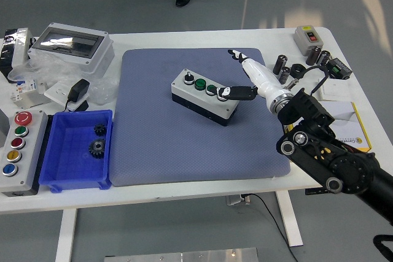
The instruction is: Pick up the button,place it on the desk,press the button,press the button
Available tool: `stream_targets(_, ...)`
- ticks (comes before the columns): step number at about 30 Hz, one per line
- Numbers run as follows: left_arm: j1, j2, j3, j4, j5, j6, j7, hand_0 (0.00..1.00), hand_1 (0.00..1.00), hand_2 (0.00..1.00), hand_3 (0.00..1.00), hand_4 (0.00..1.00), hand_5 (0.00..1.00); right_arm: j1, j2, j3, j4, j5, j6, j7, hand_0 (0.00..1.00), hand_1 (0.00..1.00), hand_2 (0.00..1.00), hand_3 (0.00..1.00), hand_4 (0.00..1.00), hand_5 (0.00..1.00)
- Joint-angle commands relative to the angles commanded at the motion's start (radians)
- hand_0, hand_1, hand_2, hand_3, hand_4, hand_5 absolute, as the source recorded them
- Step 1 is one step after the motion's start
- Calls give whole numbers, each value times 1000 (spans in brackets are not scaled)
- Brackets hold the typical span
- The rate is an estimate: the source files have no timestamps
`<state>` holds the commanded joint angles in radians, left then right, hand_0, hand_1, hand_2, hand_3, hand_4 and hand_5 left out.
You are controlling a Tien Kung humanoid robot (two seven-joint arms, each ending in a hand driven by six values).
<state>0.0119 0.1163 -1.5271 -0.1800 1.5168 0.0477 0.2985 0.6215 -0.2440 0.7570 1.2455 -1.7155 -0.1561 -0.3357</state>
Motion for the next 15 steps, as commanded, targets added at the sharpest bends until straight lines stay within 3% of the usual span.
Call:
stream_targets(7,-1,3,1,0,-2,0,0,620,587,560,601,627,254,64,35,-57,-61,35,36,-22,998,998,998,998,998,550)
stream_targets(15,0,5,-2,0,-4,-3,-3,620,586,560,601,626,252,92,71,-102,-135,73,41,-33,998,998,998,998,998,596)
